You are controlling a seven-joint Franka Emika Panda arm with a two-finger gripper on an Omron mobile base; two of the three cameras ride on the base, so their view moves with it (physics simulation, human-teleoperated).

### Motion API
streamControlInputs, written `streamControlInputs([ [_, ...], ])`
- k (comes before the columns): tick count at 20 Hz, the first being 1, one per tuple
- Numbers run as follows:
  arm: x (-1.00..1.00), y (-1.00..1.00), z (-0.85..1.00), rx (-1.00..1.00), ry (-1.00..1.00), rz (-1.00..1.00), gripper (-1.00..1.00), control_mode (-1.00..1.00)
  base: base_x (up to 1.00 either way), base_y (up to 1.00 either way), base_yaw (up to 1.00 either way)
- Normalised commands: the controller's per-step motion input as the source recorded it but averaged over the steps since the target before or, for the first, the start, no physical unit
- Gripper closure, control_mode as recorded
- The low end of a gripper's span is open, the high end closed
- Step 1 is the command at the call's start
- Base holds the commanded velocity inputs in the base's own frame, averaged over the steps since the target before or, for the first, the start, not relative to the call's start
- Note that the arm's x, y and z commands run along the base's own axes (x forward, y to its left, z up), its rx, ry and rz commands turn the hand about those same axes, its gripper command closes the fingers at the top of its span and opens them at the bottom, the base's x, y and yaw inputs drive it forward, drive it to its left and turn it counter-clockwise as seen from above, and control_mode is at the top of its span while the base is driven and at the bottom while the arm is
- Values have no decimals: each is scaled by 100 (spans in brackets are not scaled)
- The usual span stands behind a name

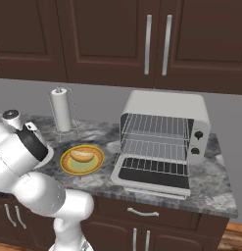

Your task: Open the toaster oven door. Place the hotdog bun on the top rack in the toaster oven and place the chicken drumstick on the bottom rack.

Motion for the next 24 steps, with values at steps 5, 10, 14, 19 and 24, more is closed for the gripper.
streamControlInputs([
  [5,16,11,-18,-2,0,0,-100,-100,0,0,0],
  [10,9,14,-9,-1,0,0,-100,-100,0,0,0],
  [14,0,6,-11,-2,0,0,-100,-100,0,0,0],
  [19,7,4,-13,-3,-3,0,-100,-100,0,0,0],
  [24,16,3,-17,-2,0,0,-100,-100,0,0,0],
])
